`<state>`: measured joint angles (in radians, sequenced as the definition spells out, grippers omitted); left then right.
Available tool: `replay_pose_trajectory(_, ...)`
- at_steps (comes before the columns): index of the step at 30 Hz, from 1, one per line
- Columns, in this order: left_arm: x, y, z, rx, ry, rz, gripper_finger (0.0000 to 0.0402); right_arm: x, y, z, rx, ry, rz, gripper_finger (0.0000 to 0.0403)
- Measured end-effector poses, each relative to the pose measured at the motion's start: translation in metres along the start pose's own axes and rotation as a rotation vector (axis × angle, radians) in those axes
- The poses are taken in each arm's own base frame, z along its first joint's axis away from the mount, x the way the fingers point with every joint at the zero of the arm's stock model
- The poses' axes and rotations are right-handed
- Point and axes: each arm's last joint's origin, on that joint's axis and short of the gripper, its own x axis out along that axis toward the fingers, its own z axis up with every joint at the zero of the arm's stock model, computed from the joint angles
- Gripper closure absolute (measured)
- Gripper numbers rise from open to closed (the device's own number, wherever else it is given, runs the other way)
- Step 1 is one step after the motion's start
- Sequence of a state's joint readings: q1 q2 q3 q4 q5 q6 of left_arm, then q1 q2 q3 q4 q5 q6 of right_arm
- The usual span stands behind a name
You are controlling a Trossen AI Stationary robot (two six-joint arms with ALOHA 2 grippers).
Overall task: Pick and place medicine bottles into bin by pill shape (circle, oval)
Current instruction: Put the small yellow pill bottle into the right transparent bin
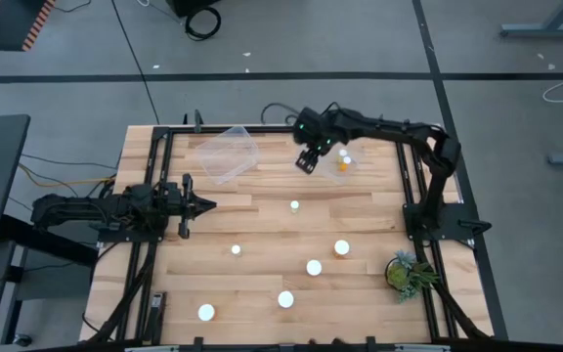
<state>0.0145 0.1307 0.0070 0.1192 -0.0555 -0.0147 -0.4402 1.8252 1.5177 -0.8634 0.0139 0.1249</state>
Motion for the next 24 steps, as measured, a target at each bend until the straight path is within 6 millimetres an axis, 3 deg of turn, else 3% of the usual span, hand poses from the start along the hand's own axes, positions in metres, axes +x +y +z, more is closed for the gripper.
replay_pose_trajectory(5,0.000,0.000,0.000,0.000,0.000,0.000,0.0372,-0.001,0.041,-0.004,-0.046,-0.025,0.052,0.0186)
replay_pose_trajectory(11,0.000,0.000,0.000,0.000,0.000,0.001,0.0375,0.003,0.073,-0.004,-0.038,-0.004,0.081,0.0186)
replay_pose_trajectory(17,0.000,0.000,0.000,0.000,0.000,0.000,0.0366,0.029,0.099,0.029,-0.148,0.104,0.067,0.0186)
replay_pose_trajectory(24,0.000,0.000,0.000,0.000,-0.001,0.000,0.0373,0.037,0.112,0.057,-0.242,0.157,0.062,0.0186)
